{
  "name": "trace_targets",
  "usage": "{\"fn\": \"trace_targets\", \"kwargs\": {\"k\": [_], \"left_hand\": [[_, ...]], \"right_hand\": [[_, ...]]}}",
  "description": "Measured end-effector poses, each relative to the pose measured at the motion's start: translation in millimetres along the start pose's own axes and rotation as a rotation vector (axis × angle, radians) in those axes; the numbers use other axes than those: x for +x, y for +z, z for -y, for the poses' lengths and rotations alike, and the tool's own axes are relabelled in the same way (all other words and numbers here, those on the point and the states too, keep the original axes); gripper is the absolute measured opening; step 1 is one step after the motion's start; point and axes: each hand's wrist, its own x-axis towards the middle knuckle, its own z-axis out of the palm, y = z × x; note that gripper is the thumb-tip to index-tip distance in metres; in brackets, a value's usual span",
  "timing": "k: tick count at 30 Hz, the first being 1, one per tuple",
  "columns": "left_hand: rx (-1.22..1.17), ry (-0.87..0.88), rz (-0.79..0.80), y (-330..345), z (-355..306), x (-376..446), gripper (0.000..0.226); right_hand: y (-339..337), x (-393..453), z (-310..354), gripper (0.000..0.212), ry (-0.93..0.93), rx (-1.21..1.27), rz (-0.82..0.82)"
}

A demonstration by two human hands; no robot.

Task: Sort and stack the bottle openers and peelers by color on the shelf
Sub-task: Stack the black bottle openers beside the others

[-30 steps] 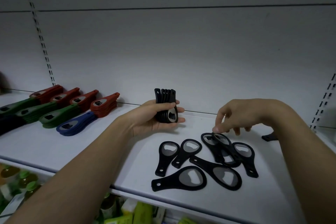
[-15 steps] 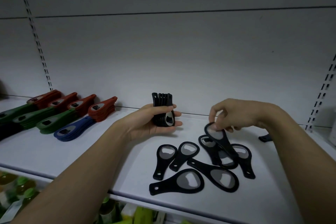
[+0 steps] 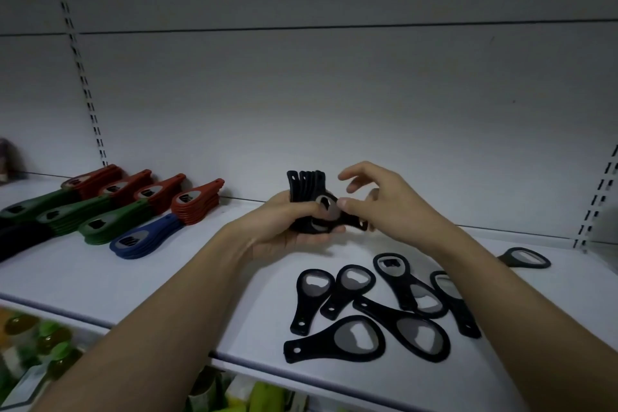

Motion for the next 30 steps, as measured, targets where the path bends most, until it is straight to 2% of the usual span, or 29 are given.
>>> {"fn": "trace_targets", "kwargs": {"k": [3,8,11,13,15,18,21,25,27,30], "left_hand": [[-0.079,0.076,-0.076,-3,-4,2,0.021],[-0.070,0.060,-0.043,-1,-1,4,0.034],[-0.069,0.040,-0.016,-1,-1,3,0.037],[-0.038,0.010,0.022,-1,-2,1,0.033],[0.006,-0.051,0.087,2,-2,-3,0.029],[-0.036,-0.183,0.183,2,-1,-4,0.051],[-0.105,-0.246,0.287,-1,0,-4,0.063],[-0.066,-0.172,0.291,-2,0,-4,0.045],[-0.040,-0.110,0.280,-3,1,-2,0.040],[0.018,-0.025,0.241,-6,4,3,0.033]], "right_hand": [[-2,0,-6,0.032,0.131,0.004,0.064],[-7,4,-13,0.022,0.301,0.329,-0.015],[-9,2,-15,0.017,0.368,0.399,0.075],[-8,1,-14,0.012,0.327,0.402,0.083],[-8,4,-13,0.012,0.242,0.407,0.008],[-10,6,-9,0.015,0.109,0.353,-0.077],[-14,3,-3,0.017,-0.013,0.216,-0.053],[-13,1,2,0.018,-0.078,0.181,-0.075],[-8,2,5,0.015,-0.067,0.231,-0.106],[4,1,8,0.020,-0.025,0.307,-0.061]]}}
